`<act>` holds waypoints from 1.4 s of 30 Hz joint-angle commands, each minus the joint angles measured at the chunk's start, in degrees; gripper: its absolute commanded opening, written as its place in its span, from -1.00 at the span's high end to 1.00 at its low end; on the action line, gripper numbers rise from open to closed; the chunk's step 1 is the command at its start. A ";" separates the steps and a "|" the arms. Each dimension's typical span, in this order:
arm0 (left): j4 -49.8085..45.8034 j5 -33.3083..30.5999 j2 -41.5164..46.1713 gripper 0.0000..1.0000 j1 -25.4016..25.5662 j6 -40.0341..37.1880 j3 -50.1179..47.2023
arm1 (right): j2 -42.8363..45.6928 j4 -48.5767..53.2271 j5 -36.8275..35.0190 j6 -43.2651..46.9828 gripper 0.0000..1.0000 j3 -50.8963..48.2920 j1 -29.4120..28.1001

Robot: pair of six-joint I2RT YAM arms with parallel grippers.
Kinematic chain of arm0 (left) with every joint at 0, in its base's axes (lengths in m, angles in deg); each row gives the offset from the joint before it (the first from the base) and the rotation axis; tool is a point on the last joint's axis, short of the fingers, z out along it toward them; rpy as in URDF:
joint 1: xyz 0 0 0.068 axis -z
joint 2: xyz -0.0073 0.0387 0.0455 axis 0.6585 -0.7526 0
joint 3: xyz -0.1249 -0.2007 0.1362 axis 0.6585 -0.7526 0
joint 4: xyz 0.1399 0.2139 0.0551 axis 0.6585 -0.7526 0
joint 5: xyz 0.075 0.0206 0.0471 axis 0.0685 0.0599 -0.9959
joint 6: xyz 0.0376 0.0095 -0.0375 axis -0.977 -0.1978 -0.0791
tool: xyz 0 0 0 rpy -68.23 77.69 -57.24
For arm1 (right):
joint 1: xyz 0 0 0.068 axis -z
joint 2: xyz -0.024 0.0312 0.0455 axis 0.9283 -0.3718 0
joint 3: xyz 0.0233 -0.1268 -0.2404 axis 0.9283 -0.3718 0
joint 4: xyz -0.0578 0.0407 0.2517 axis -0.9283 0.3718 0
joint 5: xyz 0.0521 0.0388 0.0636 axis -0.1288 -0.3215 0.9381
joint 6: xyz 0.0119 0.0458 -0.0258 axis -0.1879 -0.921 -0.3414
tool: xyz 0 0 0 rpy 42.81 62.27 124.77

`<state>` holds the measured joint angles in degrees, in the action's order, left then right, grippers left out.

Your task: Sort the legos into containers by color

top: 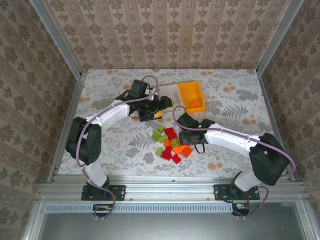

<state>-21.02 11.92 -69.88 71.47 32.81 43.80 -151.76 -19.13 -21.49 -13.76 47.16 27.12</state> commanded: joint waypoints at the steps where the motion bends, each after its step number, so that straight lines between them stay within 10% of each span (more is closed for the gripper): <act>1: -1.00 0.01 -0.12 -0.76 0.17 -1.06 0.82 | -1.51 -1.41 -0.37 -1.09 -0.06 -1.04 1.26; 24: -1.01 0.94 0.92 -0.77 -0.70 -0.61 1.17 | -3.69 -4.23 -1.61 -2.84 0.34 -2.19 2.21; 32: -0.52 1.12 2.44 -0.77 -7.97 0.16 0.97 | -1.42 -2.11 -6.93 6.16 0.32 9.52 11.59; 42: -0.90 -0.16 2.27 -0.78 -15.92 0.21 0.64 | -25.04 0.84 -6.34 15.04 0.29 35.54 18.24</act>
<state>-21.13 11.46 -69.38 55.47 32.83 43.80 -172.08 -21.82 -27.02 -2.33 77.95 44.58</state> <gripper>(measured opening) 0.887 0.356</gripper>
